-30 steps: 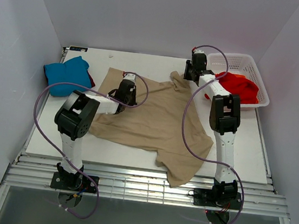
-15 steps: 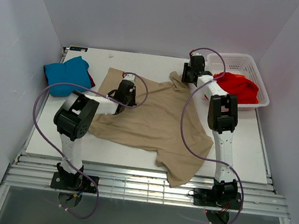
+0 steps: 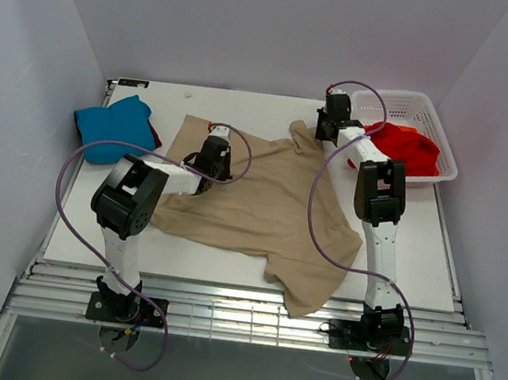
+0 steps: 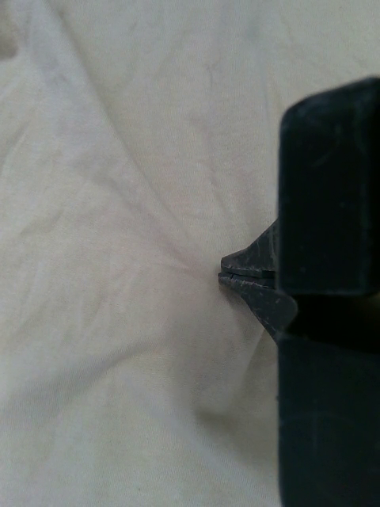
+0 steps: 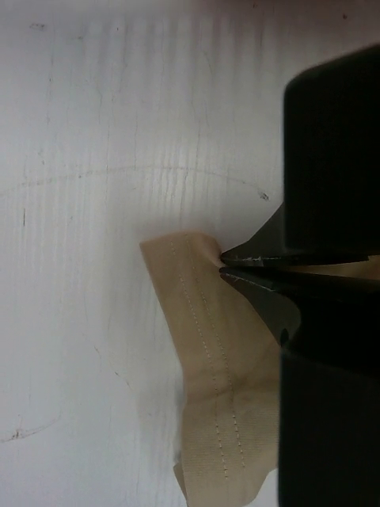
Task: Fold and stack the t-shirts
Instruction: Flatten the tshirt out
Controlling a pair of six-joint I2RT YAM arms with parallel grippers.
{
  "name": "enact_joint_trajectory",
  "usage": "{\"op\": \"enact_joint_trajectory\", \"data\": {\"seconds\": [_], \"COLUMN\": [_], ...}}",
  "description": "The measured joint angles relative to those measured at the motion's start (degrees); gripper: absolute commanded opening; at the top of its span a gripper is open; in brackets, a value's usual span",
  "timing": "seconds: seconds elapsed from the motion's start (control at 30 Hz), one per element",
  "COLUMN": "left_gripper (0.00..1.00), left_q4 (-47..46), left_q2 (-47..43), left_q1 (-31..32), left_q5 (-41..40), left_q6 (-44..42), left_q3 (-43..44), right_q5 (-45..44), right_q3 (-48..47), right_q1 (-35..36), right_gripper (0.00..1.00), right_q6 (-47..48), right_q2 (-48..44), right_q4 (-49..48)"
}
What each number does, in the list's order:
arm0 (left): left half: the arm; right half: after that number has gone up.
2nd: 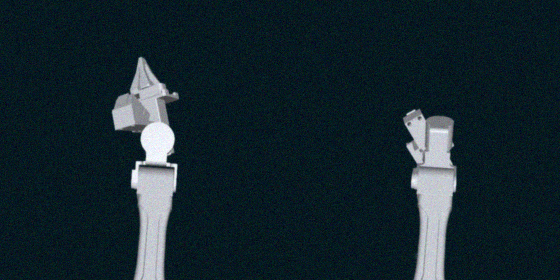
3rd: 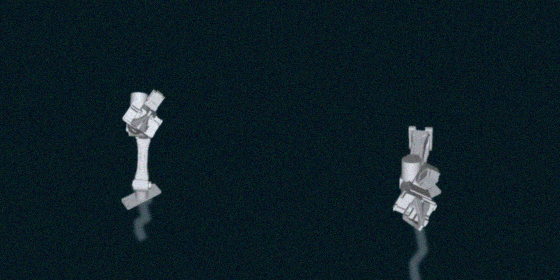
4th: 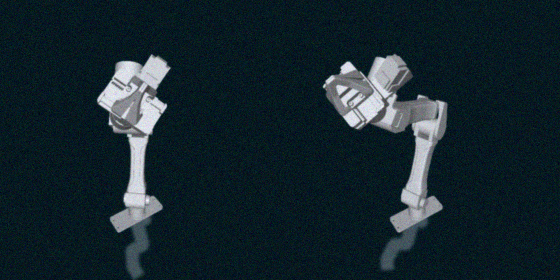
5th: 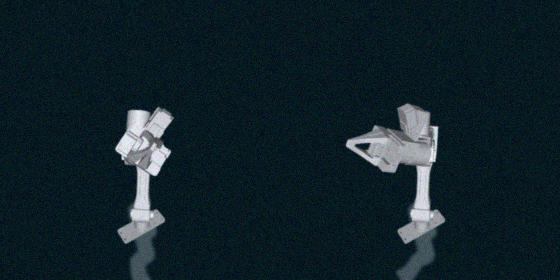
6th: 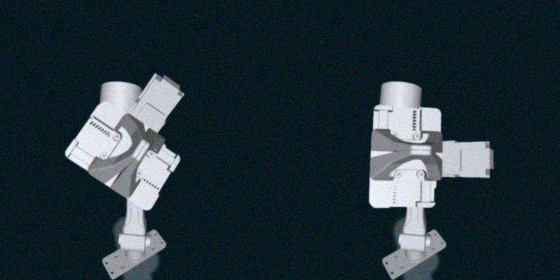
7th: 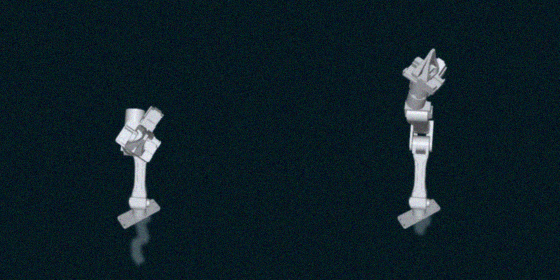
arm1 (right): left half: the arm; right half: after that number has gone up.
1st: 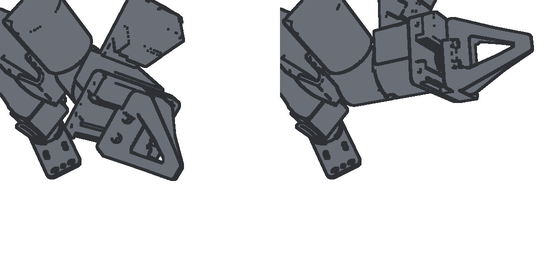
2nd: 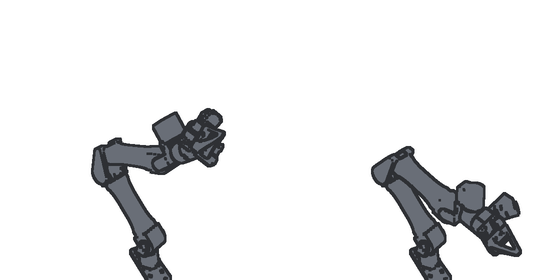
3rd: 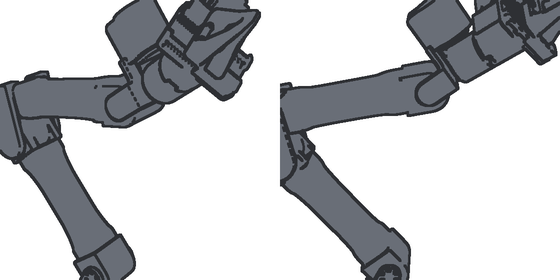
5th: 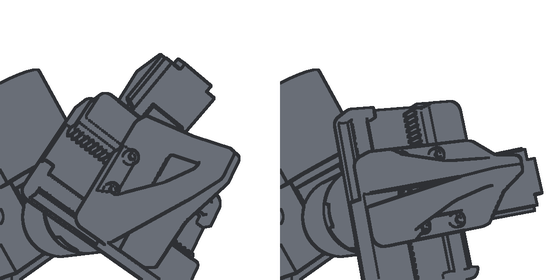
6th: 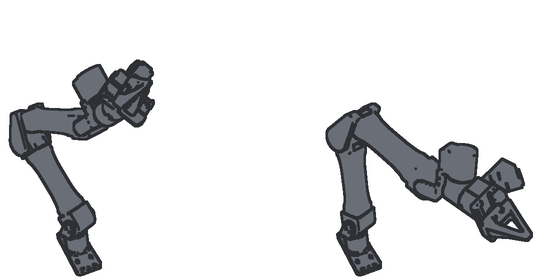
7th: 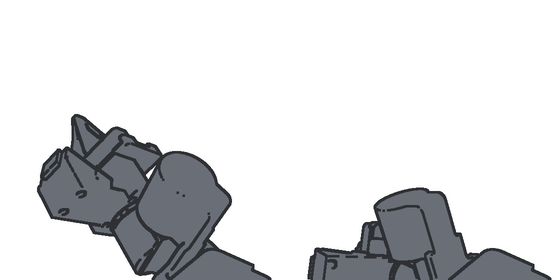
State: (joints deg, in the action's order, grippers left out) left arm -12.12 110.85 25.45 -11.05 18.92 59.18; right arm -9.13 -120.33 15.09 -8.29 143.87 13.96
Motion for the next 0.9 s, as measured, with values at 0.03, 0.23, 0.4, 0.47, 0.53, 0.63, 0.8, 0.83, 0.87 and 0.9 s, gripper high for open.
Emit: {"op": "enact_joint_trajectory", "data": {"seconds": [0.03, 0.23, 0.4, 0.47, 0.53, 0.63, 0.8, 0.83, 0.87, 0.9], "left_gripper": [0.00, 0.00, 0.00, 0.00, 0.00, 0.00, 0.00, 0.00, 0.00, 0.00], "left_q4": [0.00, 0.00, 0.00, -0.13, -0.22, -0.35, -0.50, -0.48, -0.42, -0.33], "left_q2": [0.00, 0.00, 0.00, 0.00, 0.00, 0.00, -0.09, -0.09, -0.09, -0.09], "left_q1": [0.00, 0.00, 0.00, 0.00, 0.00, -0.02, 0.00, 0.00, 0.00, -0.07], "left_q5": [0.00, 0.00, 0.00, -0.02, -0.04, -0.07, -0.50, -0.81, -1.16, -1.66], "left_q6": [0.00, 0.07, 0.07, 0.07, 0.04, 0.04, 0.07, 0.07, 0.15, 0.31], "left_q3": [0.00, 0.00, 0.00, -0.09, -0.15, -0.22, -0.44, -0.44, -0.44, -0.44], "right_q5": [-0.44, -2.60, -5.18, -5.97, -6.69, -8.37, -11.63, -12.17, -12.68, -13.25], "right_q3": [0.00, -0.81, -6.10, -6.54, -6.56, -6.56, -6.62, -6.64, -6.64, -6.64], "right_q1": [-0.11, -0.87, -1.38, -1.53, -1.64, -1.86, -2.36, -2.51, -2.69, -2.86], "right_gripper": [0.08, 0.08, 0.08, 0.08, 0.08, 0.08, 0.08, 0.08, 0.08, 0.08], "right_q6": [0.22, 1.92, 3.74, 4.28, 4.72, 5.79, 7.69, 8.04, 8.39, 8.61], "right_q2": [-0.09, -1.92, -2.38, -2.97, -3.56, -3.69, -3.69, -3.69, -3.69, -3.69], "right_q4": [0.13, 1.14, 0.81, 0.55, 0.48, 0.22, -0.24, -0.35, -0.39, -0.46]}}
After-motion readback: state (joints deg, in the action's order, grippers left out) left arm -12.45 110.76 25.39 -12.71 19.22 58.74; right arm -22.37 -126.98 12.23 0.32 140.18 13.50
